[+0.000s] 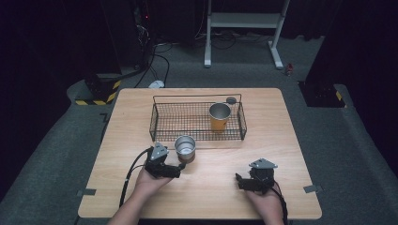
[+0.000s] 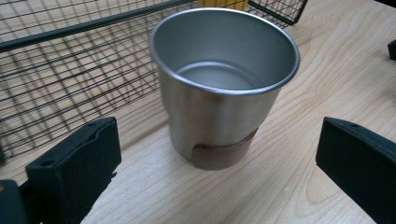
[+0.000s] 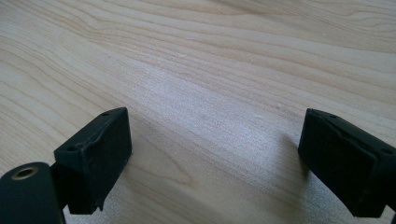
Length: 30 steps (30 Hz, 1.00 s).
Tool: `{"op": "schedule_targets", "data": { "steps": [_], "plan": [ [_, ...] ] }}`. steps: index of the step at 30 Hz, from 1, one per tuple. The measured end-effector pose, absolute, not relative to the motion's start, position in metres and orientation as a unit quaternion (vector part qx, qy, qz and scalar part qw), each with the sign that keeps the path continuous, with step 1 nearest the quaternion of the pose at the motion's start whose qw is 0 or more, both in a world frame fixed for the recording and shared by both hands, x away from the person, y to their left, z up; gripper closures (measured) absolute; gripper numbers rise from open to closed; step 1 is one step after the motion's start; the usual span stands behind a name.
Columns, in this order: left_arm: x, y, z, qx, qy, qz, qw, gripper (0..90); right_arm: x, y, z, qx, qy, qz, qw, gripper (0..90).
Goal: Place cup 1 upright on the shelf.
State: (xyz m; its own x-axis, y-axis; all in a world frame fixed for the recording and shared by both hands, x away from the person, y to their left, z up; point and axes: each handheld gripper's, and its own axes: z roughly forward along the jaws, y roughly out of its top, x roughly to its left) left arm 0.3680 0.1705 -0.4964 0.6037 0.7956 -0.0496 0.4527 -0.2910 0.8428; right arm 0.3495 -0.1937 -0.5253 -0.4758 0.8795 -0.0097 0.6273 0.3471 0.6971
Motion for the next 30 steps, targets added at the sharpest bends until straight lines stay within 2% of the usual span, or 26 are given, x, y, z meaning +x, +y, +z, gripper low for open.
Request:
{"op": "schedule_targets", "data": {
  "steps": [24, 30],
  "plan": [
    [0.402, 0.141, -0.507, 0.778, 0.384, 0.208, 0.452, 1.3, 0.35, -0.193, -0.525, 0.476, 0.795, 0.321, 0.197, 9.4],
    [0.401, 0.144, -0.504, 0.773, 0.384, 0.219, 0.455, 8.0, 0.35, -0.192, -0.525, 0.483, 0.791, 0.319, 0.199, 9.4]
  ]
}}
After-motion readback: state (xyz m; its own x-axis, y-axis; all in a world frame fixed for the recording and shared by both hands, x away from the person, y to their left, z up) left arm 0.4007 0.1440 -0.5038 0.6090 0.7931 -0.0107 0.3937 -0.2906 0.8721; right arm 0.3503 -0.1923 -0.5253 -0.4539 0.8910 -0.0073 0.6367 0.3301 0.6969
